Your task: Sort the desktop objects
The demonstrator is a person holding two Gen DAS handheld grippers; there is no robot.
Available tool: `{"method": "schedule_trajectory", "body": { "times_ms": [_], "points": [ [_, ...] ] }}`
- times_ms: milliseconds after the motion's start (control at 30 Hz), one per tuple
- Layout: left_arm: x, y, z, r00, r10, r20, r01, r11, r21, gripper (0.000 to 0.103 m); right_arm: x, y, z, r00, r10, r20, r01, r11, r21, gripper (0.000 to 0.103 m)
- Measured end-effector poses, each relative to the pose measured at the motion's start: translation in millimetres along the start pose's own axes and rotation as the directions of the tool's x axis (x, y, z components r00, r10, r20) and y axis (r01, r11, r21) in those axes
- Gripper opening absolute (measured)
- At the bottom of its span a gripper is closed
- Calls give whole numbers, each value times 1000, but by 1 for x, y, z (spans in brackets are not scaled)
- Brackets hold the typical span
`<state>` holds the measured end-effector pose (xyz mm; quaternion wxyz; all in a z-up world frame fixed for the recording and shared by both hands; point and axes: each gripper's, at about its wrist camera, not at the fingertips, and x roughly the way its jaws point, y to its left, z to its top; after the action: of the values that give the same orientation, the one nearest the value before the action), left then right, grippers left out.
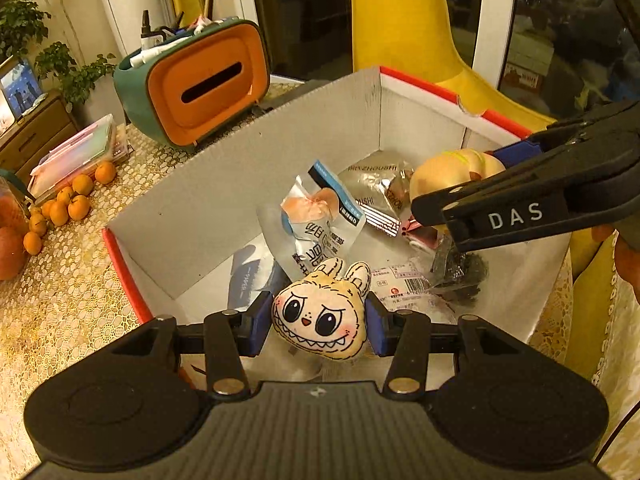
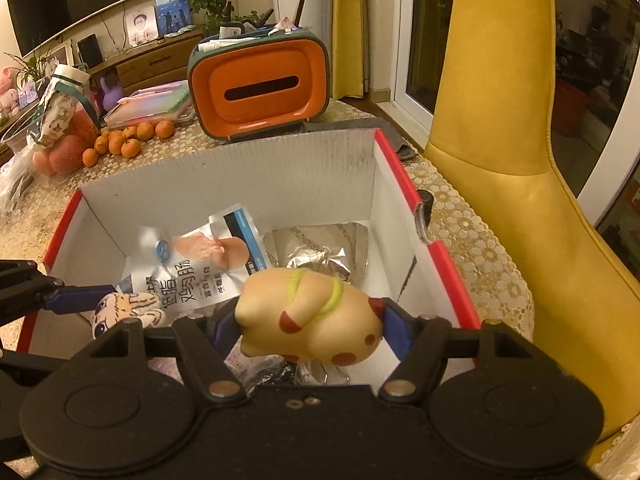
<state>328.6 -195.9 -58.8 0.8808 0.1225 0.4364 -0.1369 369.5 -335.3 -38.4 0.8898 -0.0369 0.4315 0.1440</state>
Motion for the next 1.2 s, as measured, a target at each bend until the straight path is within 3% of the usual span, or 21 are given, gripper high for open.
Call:
{"method": "schedule_trajectory", "body": {
  "times_ms": [267,300,367,567,933,1200],
  "points": [
    [4,2,-1,1000,-7,-13,7,1000,-7,49,2,6,-1,1000,20,-4,-20,1000,-12,74],
    [3,2,-2,1000,-18,-11,17,1000,-13,50,1,6,-1,1000,23,-5,-23,1000,-13,75],
    [1,3,-4,1000,-25,-4,25,1000,-19,62,-1,7,-2,1000,24,2,-24,999,-24,79],
    [-10,5,-7,999,-40,24,41,998,-57,63,-13,7,-3,998,58,28,-57,998,-31,85],
    [-48,15,-25,994,-36,106,51,989,-137,75,-51,-1,-10,987,115,114,-117,993,11,92],
    [-82,21,-39,979,-4,204,46,979,-199,77,-76,14,-20,978,135,161,-131,991,-32,96]
  ]
}}
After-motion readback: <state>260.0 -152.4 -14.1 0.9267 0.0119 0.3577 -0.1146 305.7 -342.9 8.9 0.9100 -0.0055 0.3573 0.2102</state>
